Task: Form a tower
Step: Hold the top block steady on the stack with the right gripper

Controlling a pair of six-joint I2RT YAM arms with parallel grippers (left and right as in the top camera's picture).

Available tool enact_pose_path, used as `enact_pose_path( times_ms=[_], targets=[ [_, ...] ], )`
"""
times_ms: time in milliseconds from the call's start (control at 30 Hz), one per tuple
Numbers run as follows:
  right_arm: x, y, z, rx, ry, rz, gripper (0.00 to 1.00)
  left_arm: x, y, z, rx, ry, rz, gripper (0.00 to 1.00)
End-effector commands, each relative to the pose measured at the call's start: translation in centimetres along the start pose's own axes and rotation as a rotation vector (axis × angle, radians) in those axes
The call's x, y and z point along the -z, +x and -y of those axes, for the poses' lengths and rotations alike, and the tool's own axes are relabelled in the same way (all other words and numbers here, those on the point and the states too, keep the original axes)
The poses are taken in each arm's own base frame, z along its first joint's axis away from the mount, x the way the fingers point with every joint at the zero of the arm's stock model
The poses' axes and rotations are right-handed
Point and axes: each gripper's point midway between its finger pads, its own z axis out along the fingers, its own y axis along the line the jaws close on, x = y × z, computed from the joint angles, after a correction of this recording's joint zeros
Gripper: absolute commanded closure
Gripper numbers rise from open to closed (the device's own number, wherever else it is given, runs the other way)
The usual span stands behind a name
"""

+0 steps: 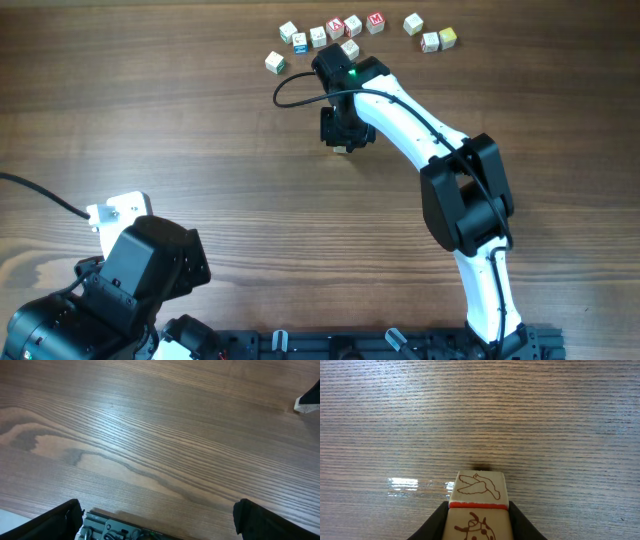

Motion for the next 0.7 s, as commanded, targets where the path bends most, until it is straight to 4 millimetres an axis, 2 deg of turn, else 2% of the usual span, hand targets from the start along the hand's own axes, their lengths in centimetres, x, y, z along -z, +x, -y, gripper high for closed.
enact_pose_path(
  times_ms=[0,100,233,667],
  targets=[
    [-1.42,0.27,-0.03,-0.010,0.005,-0.039,0.78,-0.02,-0.05,-0.06,0.014,-0.002,0.002,0.00],
    [-2.17,0.66,0.23,-0.012,0.018,-0.061,0.78,-0.02,-0.05,-0.06,0.014,-0.002,0.002,0.00],
    [-2.20,0.35,0.06,-0.011,0.011,-0.048,0.75,-0.02,-0.05,-0.06,0.015,-0.003,0.002,0.00],
    [-2.21,0.05,-0.07,0.005,0.004,-0.037,0.50,-0.02,-0.05,-0.06,0.015,-0.002,0.002,0.00]
  ],
)
